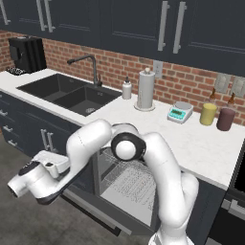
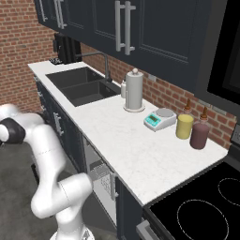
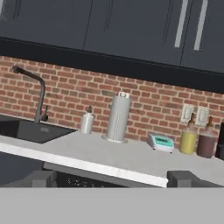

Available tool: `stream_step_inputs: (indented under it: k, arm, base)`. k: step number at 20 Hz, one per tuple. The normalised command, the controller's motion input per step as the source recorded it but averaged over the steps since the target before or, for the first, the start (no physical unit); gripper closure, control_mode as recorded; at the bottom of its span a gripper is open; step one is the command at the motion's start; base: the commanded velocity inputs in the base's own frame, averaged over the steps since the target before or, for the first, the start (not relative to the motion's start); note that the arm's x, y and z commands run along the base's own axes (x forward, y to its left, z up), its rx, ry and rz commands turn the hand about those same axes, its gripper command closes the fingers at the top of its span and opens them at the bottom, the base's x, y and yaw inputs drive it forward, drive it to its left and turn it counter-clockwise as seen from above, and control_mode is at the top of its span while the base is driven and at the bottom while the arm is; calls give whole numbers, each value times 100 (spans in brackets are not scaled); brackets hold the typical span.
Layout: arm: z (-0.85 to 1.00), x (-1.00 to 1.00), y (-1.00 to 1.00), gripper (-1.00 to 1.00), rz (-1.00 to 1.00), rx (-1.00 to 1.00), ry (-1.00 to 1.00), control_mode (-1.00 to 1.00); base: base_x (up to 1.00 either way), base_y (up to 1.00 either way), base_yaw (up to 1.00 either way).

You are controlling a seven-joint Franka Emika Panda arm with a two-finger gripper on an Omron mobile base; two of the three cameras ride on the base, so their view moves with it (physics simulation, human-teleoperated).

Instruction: Pick up the cup and bowl from the counter, place them in the dishwasher, and close the dishwasher door.

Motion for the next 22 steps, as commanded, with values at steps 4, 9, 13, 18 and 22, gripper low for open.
stream_step_inputs:
  k: [4, 9, 13, 18, 22]
  arm:
    - [-5, -100, -19, -100, -2, 45, -15, -100]
    - [-20, -82, -53, -100, 11, 58, 10, -100]
    - [-58, -99, -84, -100, 27, 68, 20, -100]
    - [-66, -100, -99, -100, 26, 74, 19, -100]
    - [-32, -73, -100, -100, 20, 81, 7, -100]
  base:
    - [0, 0, 0]
    - [0, 0, 0]
    - [0, 0, 0]
    - [0, 0, 0]
    - [0, 0, 0]
